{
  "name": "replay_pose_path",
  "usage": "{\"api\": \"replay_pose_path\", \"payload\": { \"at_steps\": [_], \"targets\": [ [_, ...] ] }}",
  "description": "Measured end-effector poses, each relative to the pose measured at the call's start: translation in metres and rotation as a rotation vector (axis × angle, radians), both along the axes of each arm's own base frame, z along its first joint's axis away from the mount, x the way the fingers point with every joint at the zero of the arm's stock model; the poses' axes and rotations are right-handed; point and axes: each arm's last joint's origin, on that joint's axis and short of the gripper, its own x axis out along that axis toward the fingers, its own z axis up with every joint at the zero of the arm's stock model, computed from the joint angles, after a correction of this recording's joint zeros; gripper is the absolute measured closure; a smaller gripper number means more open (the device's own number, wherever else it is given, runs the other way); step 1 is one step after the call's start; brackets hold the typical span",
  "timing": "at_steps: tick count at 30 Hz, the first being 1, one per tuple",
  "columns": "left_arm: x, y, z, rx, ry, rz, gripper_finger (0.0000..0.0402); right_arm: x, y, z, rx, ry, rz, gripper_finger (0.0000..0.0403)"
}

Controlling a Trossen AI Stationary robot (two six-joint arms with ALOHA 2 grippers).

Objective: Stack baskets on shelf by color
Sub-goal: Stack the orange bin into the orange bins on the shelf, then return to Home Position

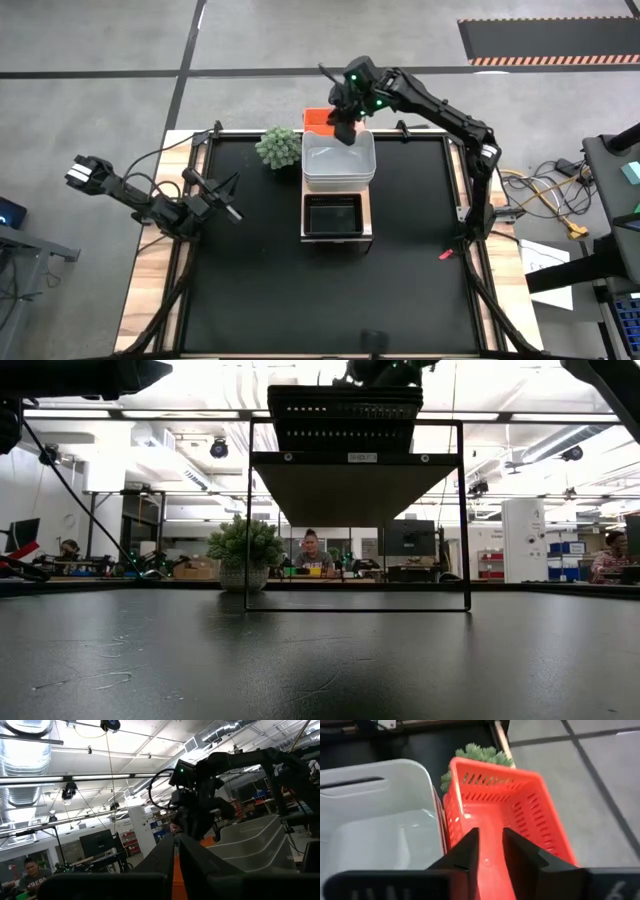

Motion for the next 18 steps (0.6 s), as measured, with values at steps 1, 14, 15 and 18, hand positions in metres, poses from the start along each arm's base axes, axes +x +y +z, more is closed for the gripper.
{"api": "replay_pose_path", "payload": {
  "at_steps": [1,14,15,18],
  "targets": [
    [0.0,0.0,0.0,0.0,0.001,0.0,0.0391,0.002,-0.001,-0.004,0.007,0.005,0.003,0.0341],
    [-0.001,0.0,0.0,-0.007,-0.009,-0.004,0.0391,0.007,0.017,-0.001,0.017,0.024,0.048,0.039],
    [-0.001,0.0,0.0,-0.02,-0.02,-0.012,0.0391,0.006,0.019,0.003,0.012,0.017,0.05,0.039],
    [0.0,0.0,0.0,-0.087,-0.076,-0.057,0.0391,0.003,0.024,0.01,-0.003,0.001,0.055,0.039]
  ]
}}
